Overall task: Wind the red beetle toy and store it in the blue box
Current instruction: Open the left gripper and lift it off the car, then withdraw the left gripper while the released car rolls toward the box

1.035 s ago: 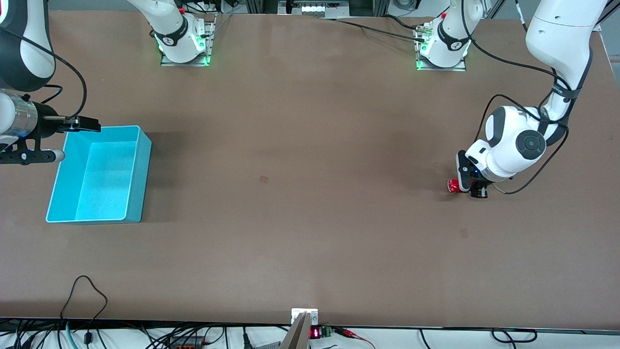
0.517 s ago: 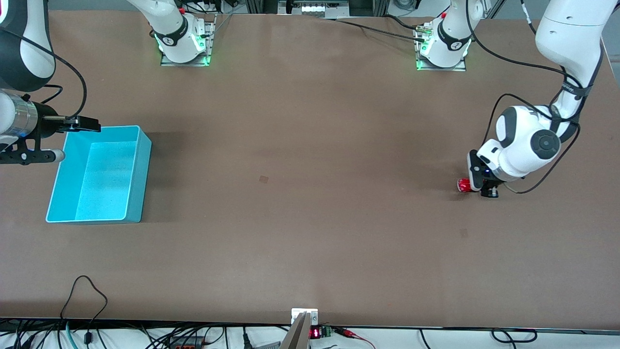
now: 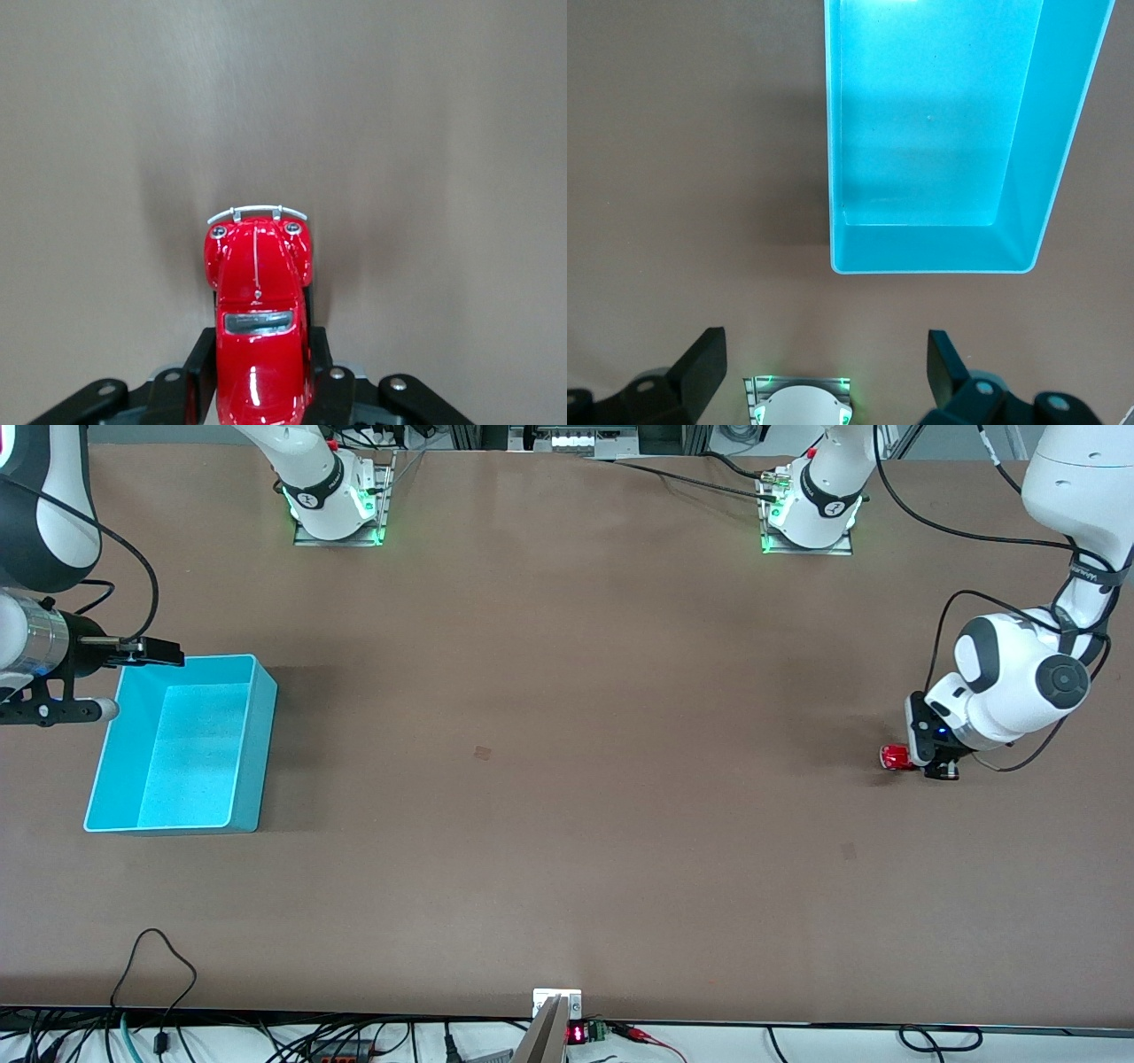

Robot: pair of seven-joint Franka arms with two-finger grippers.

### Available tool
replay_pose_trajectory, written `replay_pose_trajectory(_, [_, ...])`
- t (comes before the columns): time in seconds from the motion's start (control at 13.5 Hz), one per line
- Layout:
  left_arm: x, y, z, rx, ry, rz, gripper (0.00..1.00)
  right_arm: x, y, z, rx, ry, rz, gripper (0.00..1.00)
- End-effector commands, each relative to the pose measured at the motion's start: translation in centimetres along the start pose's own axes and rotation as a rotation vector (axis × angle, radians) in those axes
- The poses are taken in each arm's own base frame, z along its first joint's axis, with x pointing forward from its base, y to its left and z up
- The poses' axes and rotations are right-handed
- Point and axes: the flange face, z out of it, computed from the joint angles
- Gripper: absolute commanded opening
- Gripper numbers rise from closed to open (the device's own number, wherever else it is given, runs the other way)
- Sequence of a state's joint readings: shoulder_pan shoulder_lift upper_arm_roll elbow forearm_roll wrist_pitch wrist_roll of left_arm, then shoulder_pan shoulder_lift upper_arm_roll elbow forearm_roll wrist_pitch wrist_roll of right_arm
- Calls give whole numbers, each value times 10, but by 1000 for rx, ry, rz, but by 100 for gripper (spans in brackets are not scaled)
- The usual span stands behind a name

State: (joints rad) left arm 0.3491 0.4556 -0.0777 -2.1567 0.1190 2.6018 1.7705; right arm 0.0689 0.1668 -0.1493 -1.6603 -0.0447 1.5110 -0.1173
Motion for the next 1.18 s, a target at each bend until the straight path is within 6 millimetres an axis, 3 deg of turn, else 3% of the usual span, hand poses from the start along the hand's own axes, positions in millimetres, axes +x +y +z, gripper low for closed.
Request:
replay_pose_trajectory(0.0, [-33,7,11,-15,2,32,23,-1,0,-2,17,-4,-1,100])
replay_pose_trajectory(0.22, [-45,11,8,-11,1,27,23,-1,2,-2,18,-4,4,100])
replay_pose_trajectory(0.3, [-42,10,1,-22,1,35,35,-1,2,-1,18,-6,4,100])
replay_pose_trajectory(0.37, [-29,2,-18,-32,11,46,76,-1,2,-1,18,-6,4,100])
replay_pose_trajectory(0.44, [-6,-9,-40,-50,26,85,100,-1,2,-2,18,-4,4,100])
replay_pose_trajectory(0.59, [35,-30,-102,-88,27,154,100,-1,1,-1,18,-6,2,100])
replay_pose_trajectory(0.74, [69,-37,-146,-115,9,208,100,-1,2,-1,18,-6,4,100])
replay_pose_trajectory(1.11, [118,-43,-187,-82,31,261,100,-1,2,-1,18,-6,4,100])
